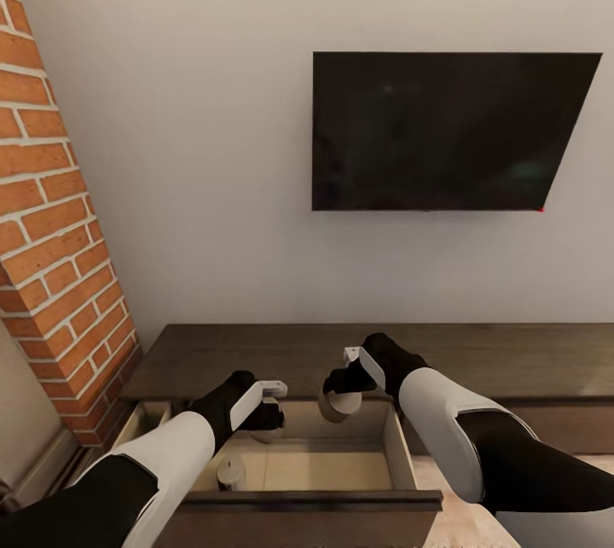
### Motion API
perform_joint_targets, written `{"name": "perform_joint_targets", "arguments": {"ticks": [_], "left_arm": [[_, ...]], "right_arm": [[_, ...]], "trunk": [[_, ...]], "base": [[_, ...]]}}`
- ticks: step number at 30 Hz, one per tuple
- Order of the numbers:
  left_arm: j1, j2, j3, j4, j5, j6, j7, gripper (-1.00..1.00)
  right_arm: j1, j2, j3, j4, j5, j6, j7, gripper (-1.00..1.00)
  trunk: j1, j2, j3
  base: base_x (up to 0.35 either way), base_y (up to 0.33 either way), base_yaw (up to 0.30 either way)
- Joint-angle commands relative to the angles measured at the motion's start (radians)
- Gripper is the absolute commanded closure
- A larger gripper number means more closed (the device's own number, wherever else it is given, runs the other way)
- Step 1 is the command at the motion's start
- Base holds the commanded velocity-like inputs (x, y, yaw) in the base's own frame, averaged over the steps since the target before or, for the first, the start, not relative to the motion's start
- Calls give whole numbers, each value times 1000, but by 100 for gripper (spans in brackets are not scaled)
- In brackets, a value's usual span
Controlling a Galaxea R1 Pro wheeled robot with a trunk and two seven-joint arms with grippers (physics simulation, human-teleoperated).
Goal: Place each of the two pumpkins and all three candles from the living room inside a cabinet in the living room (use any cabinet), then make sure every cabinet is closed, and position the cauldron so it is next to a table in the living room.
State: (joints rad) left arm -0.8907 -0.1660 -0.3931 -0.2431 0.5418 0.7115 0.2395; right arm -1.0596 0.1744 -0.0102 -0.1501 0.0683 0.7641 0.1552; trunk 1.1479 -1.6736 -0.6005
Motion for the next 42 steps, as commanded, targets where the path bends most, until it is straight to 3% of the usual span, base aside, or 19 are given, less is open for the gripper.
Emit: {"name": "perform_joint_targets", "arguments": {"ticks": [1, 31, 37, 42], "left_arm": [[-1, 0, -6, -2, 10, 3, 7, 100], [-1, 0, -6, -2, 13, -7, 10, 100], [-1, 0, -5, -1, 13, -43, 10, 100], [-1, 0, -4, -1, 19, -51, 10, 100]], "right_arm": [[0, 0, -1, -1, 7, 5, 4, 100], [0, 0, -3, 30, 5, 1, 3, 100], [1, 0, -4, 44, 3, -21, 2, 100], [2, 0, -2, 60, 2, -91, 1, 100]], "trunk": [[0, -1, -3], [0, -1, -51], [0, -1, -61], [0, -1, -69]], "base": [[0, 0, 0], [-20, -19, -3], [0, 0, -78], [0, 0, -70]]}}
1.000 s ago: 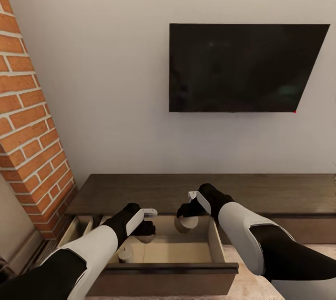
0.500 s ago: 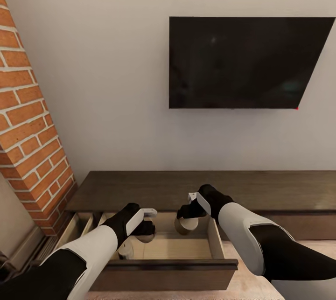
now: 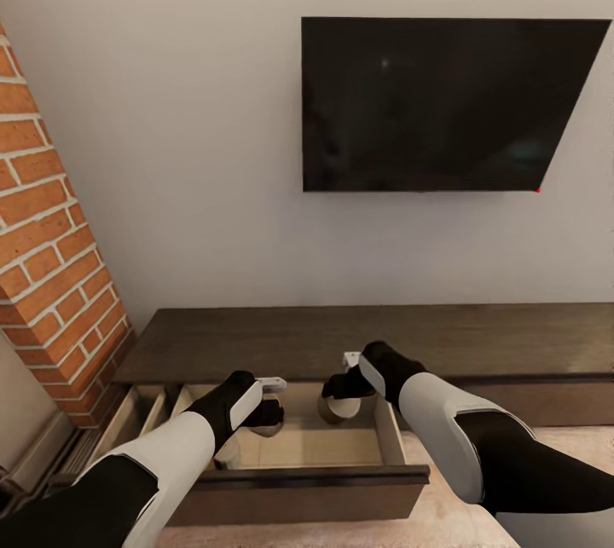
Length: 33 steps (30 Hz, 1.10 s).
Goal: Place each of the two pumpkins and all three candles from the living room inside a cabinet in the living room (use any cabinet), then make sure every cabinet is closed, and position the cauldron so it is next to a table in the living room.
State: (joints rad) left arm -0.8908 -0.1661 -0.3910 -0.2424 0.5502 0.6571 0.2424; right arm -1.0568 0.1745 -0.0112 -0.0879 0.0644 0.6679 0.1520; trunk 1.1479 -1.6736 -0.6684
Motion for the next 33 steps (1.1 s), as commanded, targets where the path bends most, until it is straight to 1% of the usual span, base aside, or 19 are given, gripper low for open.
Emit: {"name": "perform_joint_targets", "arguments": {"ticks": [1, 6, 11, 17, 25, 26, 28, 29, 31, 33], "left_arm": [[0, 0, -6, -2, 12, 3, 8, 100], [0, 0, -5, -2, 16, 3, 9, 100], [0, 2, -2, -3, 21, 2, 9, 100], [0, 3, 24, -3, 21, 2, 9, 100], [0, 3, 33, -3, 20, 2, 9, 100], [0, 3, 33, -3, 20, 2, 9, 100], [0, 3, 33, -3, 20, 2, 10, 100], [0, 3, 33, -3, 20, 2, 10, 100], [0, 3, 32, -3, 20, 2, 10, 100], [0, 3, 32, -3, 20, 2, 11, 100]], "right_arm": [[0, 0, -1, 5, 6, -4, 4, 100], [0, 0, 0, 12, 6, -12, 3, 100], [0, 0, 1, 13, 6, -14, 4, 100], [0, 0, 2, 13, 7, -14, 3, 100], [0, 0, 3, 13, 8, -14, 1, 100], [0, 0, 3, 14, 8, -15, -11, 100], [0, 0, 3, 14, 6, -20, -130, 100], [0, 0, 3, 14, 5, -25, -154, 100], [0, 0, 4, 14, 4, -36, -171, 100], [0, 0, 4, 14, 4, -42, -164, 100]], "trunk": [[0, -1, -3], [0, -1, -9], [0, -1, -10], [0, -1, -10], [0, -1, -10], [0, -1, -10], [0, -1, -10], [0, -1, -10], [0, -1, -10], [0, -1, -10]], "base": [[0, 0, -25], [0, 0, -8], [0, 0, -1], [0, 0, 0], [0, 0, 0], [0, 0, 0], [0, 0, 0], [0, 0, 0], [0, 0, 0], [0, 0, 0]]}}
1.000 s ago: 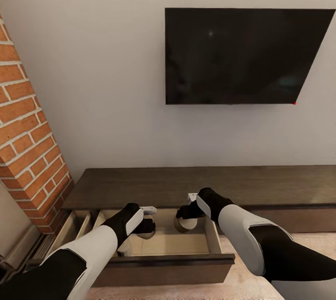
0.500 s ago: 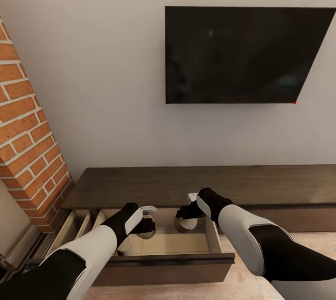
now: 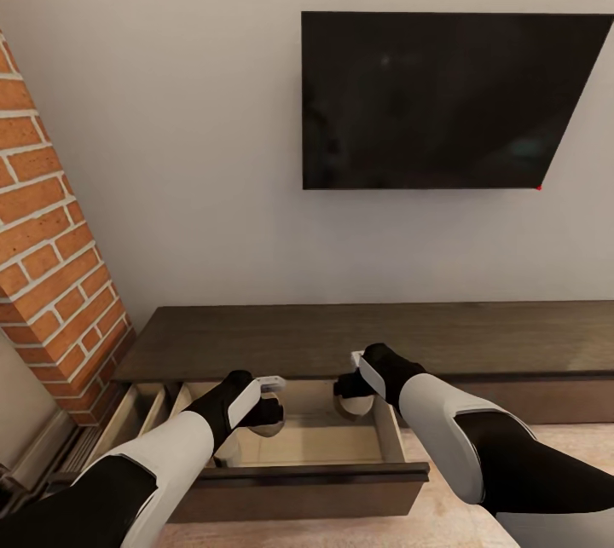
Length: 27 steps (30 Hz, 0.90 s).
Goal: Place each of the two pumpkins and all three candles from the living room inside a cabinet in the living room (use any cabinet), then make sure every cabinet is closed, and position the cauldron so it is next to a table in the living room.
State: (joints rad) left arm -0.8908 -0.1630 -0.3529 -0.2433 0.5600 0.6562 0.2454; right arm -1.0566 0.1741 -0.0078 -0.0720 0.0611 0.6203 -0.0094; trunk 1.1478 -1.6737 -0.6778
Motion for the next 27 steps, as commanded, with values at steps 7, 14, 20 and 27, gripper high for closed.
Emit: {"name": "perform_joint_targets", "arguments": {"ticks": [7, 14, 20, 27], "left_arm": [[0, 0, -7, -1, 10, 3, 10, 100], [0, -2, -8, -1, 8, 3, 16, 100], [0, -2, -8, -1, 7, 3, 17, 100], [0, -3, -9, -1, 6, 3, 17, 100]], "right_arm": [[0, 0, -1, -2, 6, 3, 28, 100], [0, 0, -1, -2, 6, 4, 31, 100], [0, 0, -3, -1, 6, 15, 28, 100], [0, 0, -6, 0, -17, 19, 24, 100]], "trunk": [[0, 0, -1], [0, 0, -1], [0, 0, -6], [0, 0, -16]], "base": [[0, 0, 0], [0, 0, 0], [0, 0, 30], [0, 130, 6]]}}
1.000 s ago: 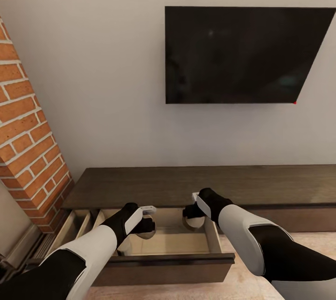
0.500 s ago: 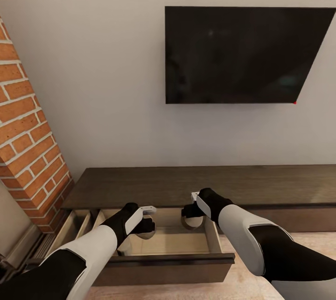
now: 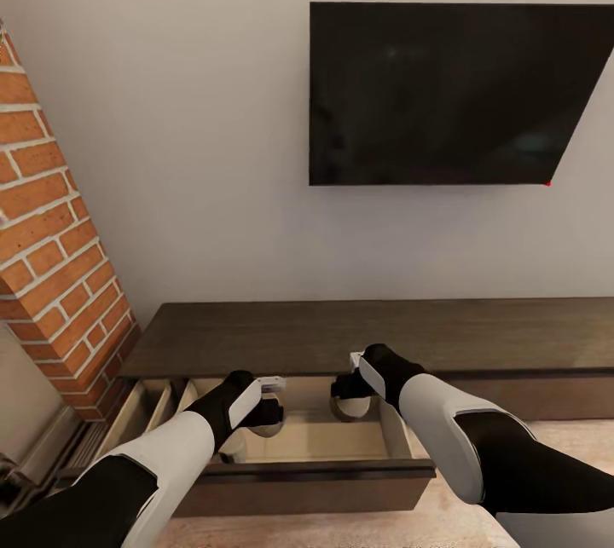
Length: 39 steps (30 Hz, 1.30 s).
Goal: Place each of the two pumpkins and all three candles from the living room inside a cabinet in the living room (use any cabinet), then make sure every cabinet is closed, and position the cauldron so it is next to a table in the living room.
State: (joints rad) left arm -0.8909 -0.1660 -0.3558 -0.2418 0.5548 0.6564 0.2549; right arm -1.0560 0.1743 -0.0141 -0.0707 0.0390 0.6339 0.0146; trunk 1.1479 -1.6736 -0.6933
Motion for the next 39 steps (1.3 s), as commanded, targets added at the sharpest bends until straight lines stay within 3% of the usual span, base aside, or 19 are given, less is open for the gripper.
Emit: {"name": "perform_joint_targets", "arguments": {"ticks": [1, 15, 25, 39], "left_arm": [[0, 0, -6, -2, 11, 3, 7, 100], [0, -1, -6, -2, 13, -2, 2, 100], [0, -6, -6, -2, 14, -113, -5, 100], [0, -4, -6, 18, 14, -148, -3, 100]], "right_arm": [[-1, 0, 0, -2, -2, 6, -1, 100], [-1, 0, 1, 20, -15, -2, -2, 100], [0, 0, 2, 22, -14, -8, -2, 100], [0, 0, 4, 23, -15, -11, 5, 100]], "trunk": [[0, -1, -3], [0, -1, -25], [0, -1, -40], [54, -99, -93]], "base": [[0, 116, 1], [0, 15, -22], [0, 0, -141], [0, 0, -17]]}}
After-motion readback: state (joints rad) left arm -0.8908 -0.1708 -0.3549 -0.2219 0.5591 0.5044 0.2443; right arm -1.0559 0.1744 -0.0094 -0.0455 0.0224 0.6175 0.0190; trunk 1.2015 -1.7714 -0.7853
